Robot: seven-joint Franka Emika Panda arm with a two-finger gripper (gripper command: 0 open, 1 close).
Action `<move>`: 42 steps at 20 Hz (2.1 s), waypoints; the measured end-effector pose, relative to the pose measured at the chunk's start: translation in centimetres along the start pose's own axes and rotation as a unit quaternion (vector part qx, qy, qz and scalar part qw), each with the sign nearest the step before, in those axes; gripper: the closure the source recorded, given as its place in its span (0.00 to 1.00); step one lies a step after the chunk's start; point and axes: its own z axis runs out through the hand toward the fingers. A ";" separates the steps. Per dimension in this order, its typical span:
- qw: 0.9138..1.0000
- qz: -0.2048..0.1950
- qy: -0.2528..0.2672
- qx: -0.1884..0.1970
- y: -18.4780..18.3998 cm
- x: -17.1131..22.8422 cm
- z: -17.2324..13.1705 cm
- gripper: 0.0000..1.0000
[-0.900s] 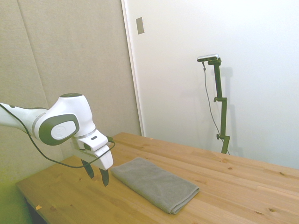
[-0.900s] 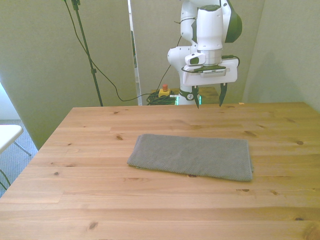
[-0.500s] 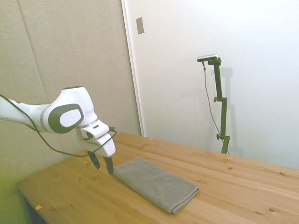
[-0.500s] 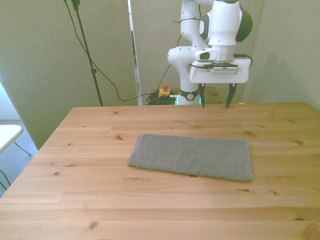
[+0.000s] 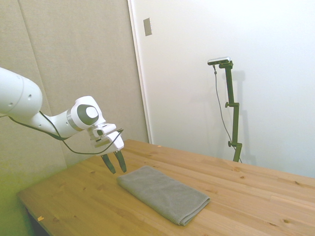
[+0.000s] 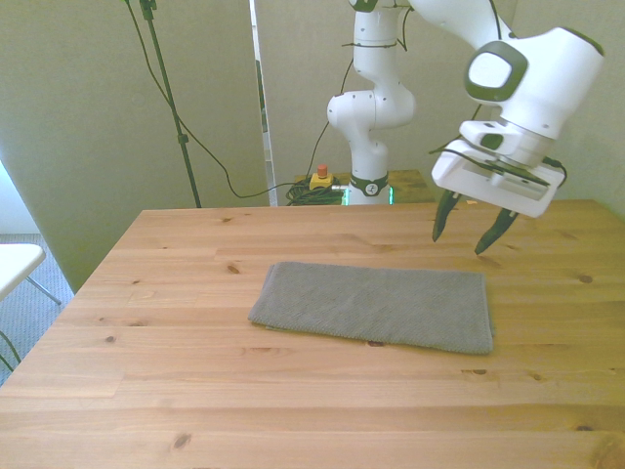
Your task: Fold the towel
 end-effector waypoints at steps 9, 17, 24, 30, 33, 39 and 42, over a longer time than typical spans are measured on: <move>0.987 0.003 0.149 -0.058 -8.3 -4.0 2.0 0.00; 0.986 -0.005 0.156 -0.051 -10.9 -6.6 2.3 0.00; 0.984 -0.002 0.157 -0.078 -10.4 -6.1 3.6 0.00; 0.982 0.001 0.161 -0.095 -9.7 -5.4 4.5 0.00; 0.982 0.009 0.159 -0.104 -9.1 -4.1 5.3 1.00; 0.981 0.016 0.155 -0.118 -8.1 -1.8 6.6 1.00; 0.981 0.015 0.154 -0.118 -8.1 -1.7 6.7 1.00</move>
